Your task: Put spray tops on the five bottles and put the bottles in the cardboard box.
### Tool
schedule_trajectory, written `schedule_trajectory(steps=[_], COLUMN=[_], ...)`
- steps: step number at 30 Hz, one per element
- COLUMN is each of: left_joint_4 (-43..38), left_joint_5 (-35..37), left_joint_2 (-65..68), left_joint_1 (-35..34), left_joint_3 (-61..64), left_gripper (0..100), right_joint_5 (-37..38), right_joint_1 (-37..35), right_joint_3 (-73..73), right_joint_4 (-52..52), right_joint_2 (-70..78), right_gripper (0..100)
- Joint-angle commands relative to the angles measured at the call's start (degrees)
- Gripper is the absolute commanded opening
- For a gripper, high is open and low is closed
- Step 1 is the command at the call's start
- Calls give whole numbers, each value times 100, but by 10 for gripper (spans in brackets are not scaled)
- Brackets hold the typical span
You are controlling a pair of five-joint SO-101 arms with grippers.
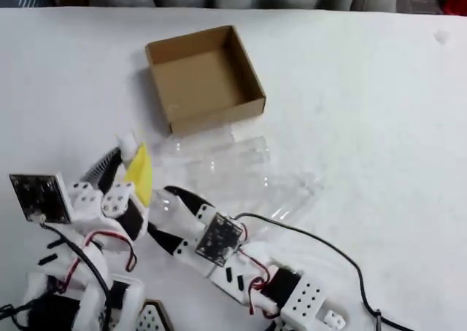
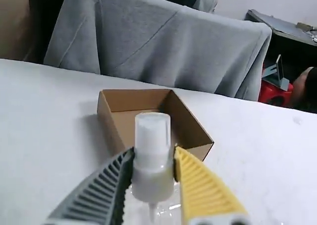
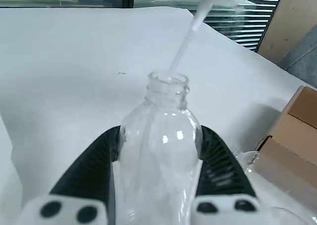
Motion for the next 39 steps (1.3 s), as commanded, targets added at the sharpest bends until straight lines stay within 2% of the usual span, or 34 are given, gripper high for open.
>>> schedule_trajectory(steps=[1, 11, 16, 19, 21, 25, 27, 39], left_joint_4=[202, 325, 316, 299, 334, 607, 686, 677], left_joint_5=[9, 9, 0, 0, 0, 0, 9, 9], left_joint_2=[-567, -848, -848, -848, -848, -848, -848, -848], left_joint_1=[66, 92, 488, 497, 497, 488, 488, 488], left_joint_3=[360, 484, 501, 501, 501, 492, 501, 325], left_gripper=[20, 20, 21, 25, 72, 246, 287, 278], right_joint_5=[-35, -35, -35, -35, -35, -35, -35, -35], right_joint_1=[-22, -4, -4, -4, -4, 4, 13, 418], right_joint_3=[105, 105, 105, 105, 105, 105, 105, 62], right_joint_4=[22, 22, 22, 31, 31, 31, 31, 31], right_joint_2=[-136, -136, -136, -136, -136, -136, -154, -163], right_gripper=[16, 16, 16, 16, 16, 16, 16, 16])
